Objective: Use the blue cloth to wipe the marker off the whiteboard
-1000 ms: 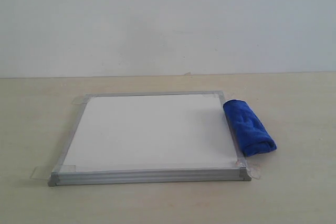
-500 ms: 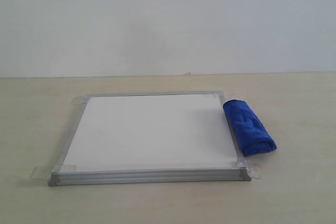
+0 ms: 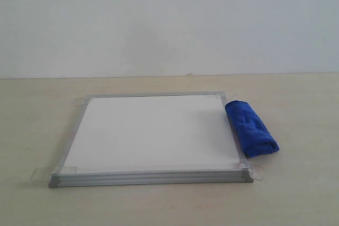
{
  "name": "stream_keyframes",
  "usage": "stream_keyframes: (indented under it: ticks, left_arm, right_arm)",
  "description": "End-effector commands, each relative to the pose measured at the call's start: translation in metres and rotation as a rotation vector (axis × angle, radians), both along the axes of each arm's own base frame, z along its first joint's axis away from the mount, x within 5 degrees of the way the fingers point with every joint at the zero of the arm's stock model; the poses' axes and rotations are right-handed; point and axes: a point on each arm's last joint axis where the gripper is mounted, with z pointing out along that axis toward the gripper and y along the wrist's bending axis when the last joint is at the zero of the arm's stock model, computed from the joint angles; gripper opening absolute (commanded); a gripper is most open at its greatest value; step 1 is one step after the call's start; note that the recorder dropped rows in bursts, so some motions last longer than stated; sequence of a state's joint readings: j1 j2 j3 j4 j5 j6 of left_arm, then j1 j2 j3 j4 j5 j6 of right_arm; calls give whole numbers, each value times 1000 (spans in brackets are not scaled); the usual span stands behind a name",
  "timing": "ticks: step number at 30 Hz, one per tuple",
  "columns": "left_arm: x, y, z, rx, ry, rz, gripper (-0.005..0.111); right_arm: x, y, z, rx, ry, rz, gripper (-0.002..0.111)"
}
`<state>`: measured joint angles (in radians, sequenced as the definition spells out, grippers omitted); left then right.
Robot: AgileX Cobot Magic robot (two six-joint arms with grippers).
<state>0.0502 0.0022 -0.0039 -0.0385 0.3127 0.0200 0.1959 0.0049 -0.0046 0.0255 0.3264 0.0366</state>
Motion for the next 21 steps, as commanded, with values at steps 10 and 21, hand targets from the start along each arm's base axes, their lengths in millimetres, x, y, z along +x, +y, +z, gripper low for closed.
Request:
stream_keyframes:
  ticks: [10, 21]
  left_arm:
    - [0, 0, -1, -7, -4, -1, 4]
    - [0, 0, -1, -7, -4, -1, 4]
  right_arm:
    - [1, -13, -1, 0, 0, -247, 0]
    - [1, -13, -1, -2, 0, -247, 0]
